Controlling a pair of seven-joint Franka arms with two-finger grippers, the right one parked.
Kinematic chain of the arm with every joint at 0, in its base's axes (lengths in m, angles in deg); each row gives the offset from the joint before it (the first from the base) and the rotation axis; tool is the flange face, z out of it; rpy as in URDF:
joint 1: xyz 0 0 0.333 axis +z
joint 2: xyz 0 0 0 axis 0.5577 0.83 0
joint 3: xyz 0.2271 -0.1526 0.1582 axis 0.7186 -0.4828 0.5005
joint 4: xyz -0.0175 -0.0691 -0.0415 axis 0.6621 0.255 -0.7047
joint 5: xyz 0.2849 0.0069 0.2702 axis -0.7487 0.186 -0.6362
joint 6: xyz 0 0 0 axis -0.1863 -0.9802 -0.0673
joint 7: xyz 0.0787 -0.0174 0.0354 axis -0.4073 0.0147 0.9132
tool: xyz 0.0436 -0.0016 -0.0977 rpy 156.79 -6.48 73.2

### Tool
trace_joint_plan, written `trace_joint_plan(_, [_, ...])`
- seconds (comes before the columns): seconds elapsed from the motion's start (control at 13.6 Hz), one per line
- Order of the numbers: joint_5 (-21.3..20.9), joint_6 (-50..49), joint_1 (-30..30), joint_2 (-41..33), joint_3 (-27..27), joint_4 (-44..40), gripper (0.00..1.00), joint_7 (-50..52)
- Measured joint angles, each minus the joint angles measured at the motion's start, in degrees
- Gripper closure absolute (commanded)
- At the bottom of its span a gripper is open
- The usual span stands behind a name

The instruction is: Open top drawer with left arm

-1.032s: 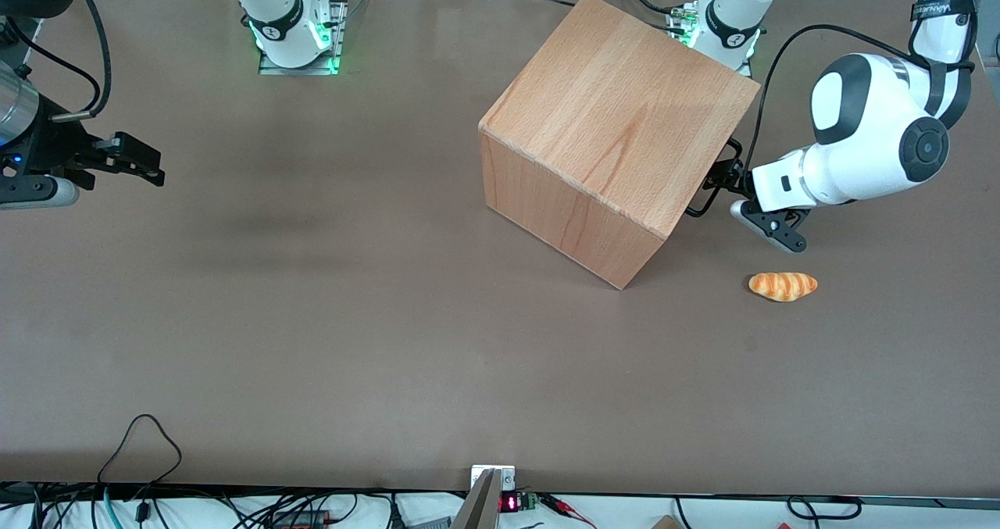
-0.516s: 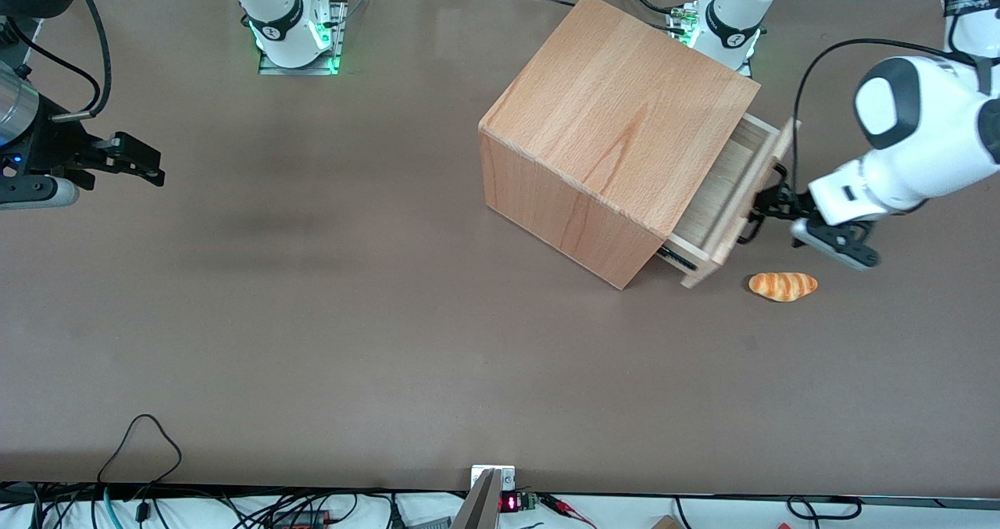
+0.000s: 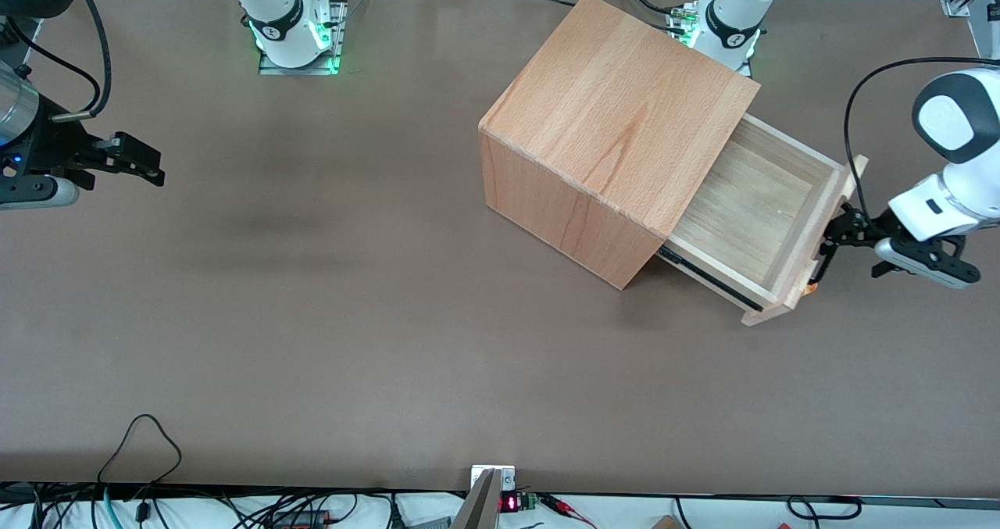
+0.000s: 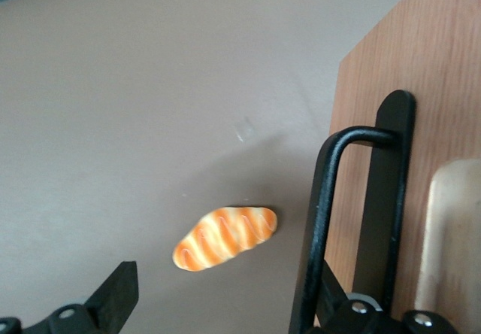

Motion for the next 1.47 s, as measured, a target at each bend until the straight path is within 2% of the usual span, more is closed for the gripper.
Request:
trace_joint_plan(0.22, [-0.1,-2.3,0.0,0.4,0.1,-4.3,0.00,-0.1])
trace_joint_plan(0.37, [-0.5,-7.5,0.0,0.3,0.3,-9.3,0.00,0.0])
trace_joint_plan(0.52, [-3.4,-13.7,0.0,-0.4,0.3,-13.9,0.00,1.8])
trace_joint_plan(0.81, [-10.7,-28.1,-1.9,-4.2,0.3,-20.4,0.00,14.5])
trace_joint_plan(1.03, [-15.3,-36.9,-5.0,-8.9,-0.2,-21.9,0.00,27.3])
trace_joint_plan(1.25, [-15.9,-41.9,-5.8,-11.8,-1.5,-21.9,0.00,34.9])
trace_joint_plan(1.47, [-15.9,-42.7,-5.8,-11.9,-2.3,-21.8,0.00,39.2])
